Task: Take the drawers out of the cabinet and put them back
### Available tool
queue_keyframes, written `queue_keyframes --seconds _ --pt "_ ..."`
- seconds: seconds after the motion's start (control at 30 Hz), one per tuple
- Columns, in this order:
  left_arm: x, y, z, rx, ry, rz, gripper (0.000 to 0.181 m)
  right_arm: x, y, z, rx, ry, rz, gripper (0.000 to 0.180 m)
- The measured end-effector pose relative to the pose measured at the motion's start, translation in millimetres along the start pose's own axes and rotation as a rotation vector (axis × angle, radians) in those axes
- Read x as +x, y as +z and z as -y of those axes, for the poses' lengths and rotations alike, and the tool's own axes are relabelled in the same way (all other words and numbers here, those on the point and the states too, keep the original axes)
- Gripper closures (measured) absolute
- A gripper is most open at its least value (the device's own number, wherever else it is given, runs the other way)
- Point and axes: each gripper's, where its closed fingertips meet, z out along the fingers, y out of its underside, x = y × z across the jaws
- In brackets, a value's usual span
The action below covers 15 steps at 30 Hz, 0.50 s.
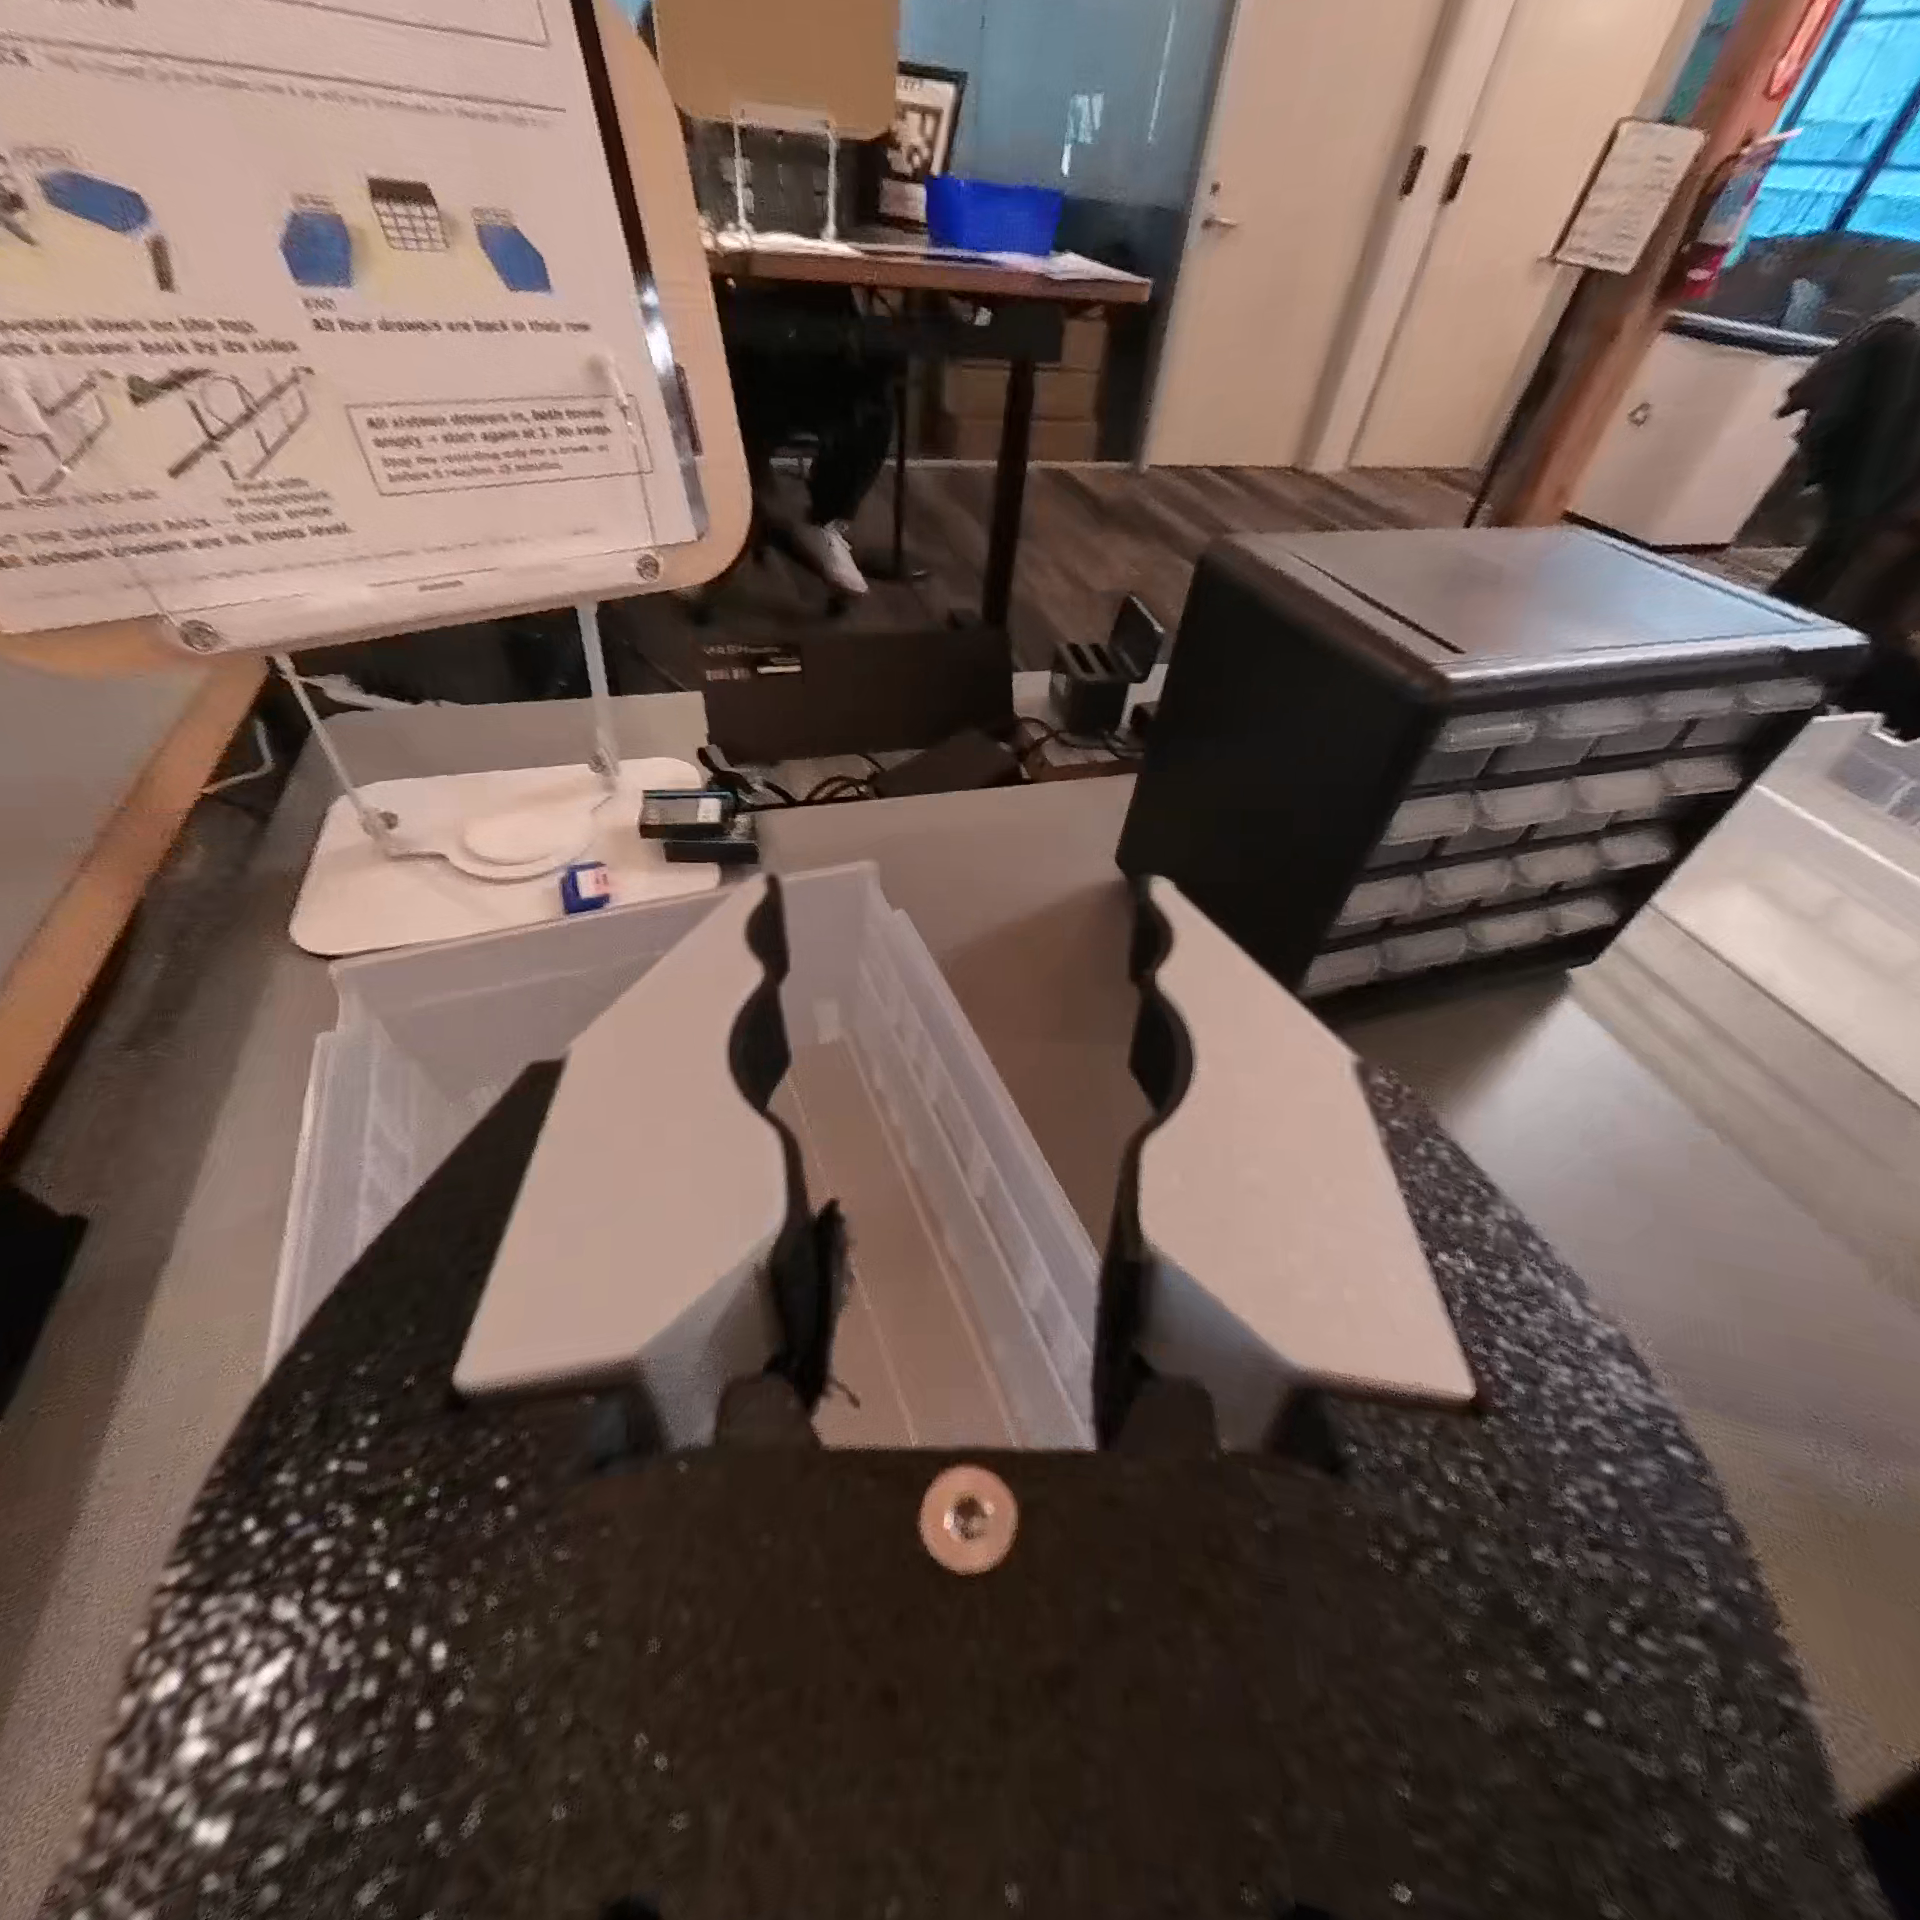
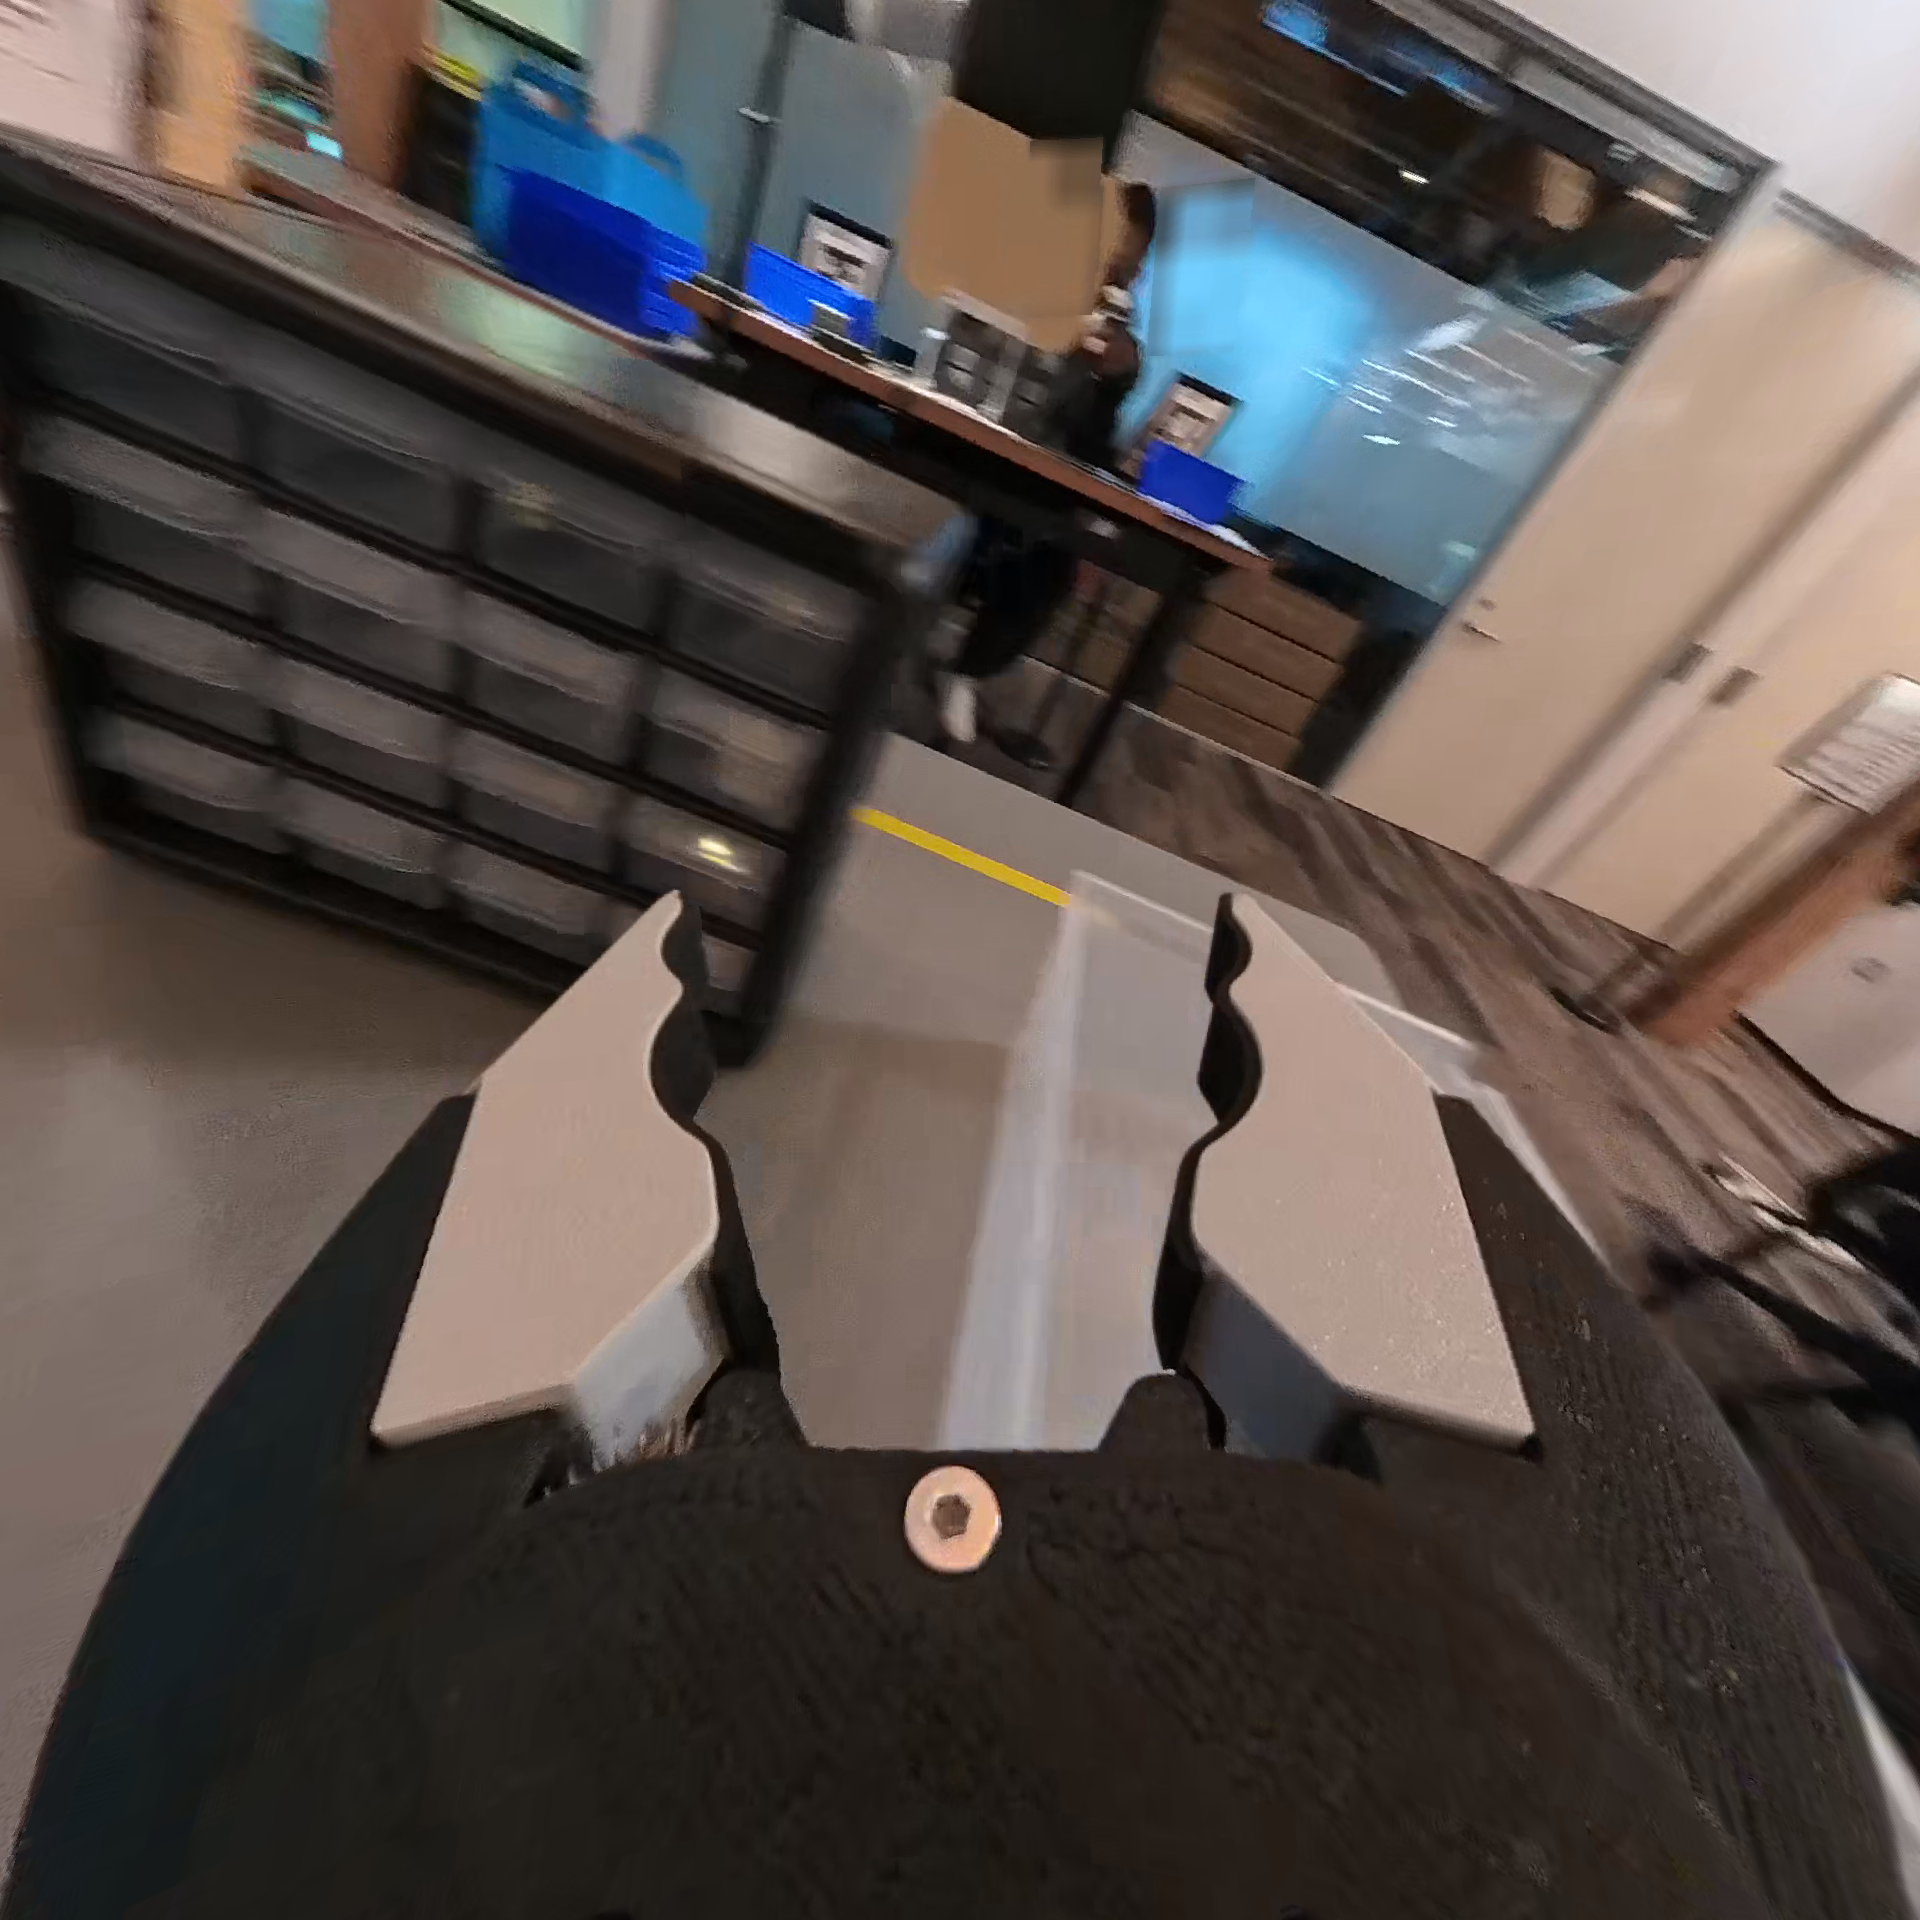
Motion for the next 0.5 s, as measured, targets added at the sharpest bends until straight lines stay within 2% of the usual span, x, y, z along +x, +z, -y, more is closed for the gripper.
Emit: queue_keyframes --seconds 0.1,0.23,0.37,0.43,0.5 --pt "-1.9 5.6 -7.3 -0.037 0.065 0.056 0.116 68.3 -21.9 -15.2 -0.060 0.026 -0.168 0.087" --pt "18.8 22.6 -44.4 -0.221 0.035 -0.034 0.076 148.6 -45.4 -48.7 -0.170 0.091 -0.328 0.090" --pt "29.4 32.5 -85.6 -0.406 0.144 0.003 0.056 184.6 -49.3 -109.8 -0.421 0.204 -0.259 0.089" --pt "37.6 29.2 -116.3 -0.540 0.172 -0.010 0.052 192.0 -50.3 -138.7 -0.515 0.260 -0.211 0.089" --pt "32.0 24.0 -145.9 -0.668 0.231 0.050 0.053 195.3 -52.5 -165.8 -0.601 0.300 -0.170 0.089"
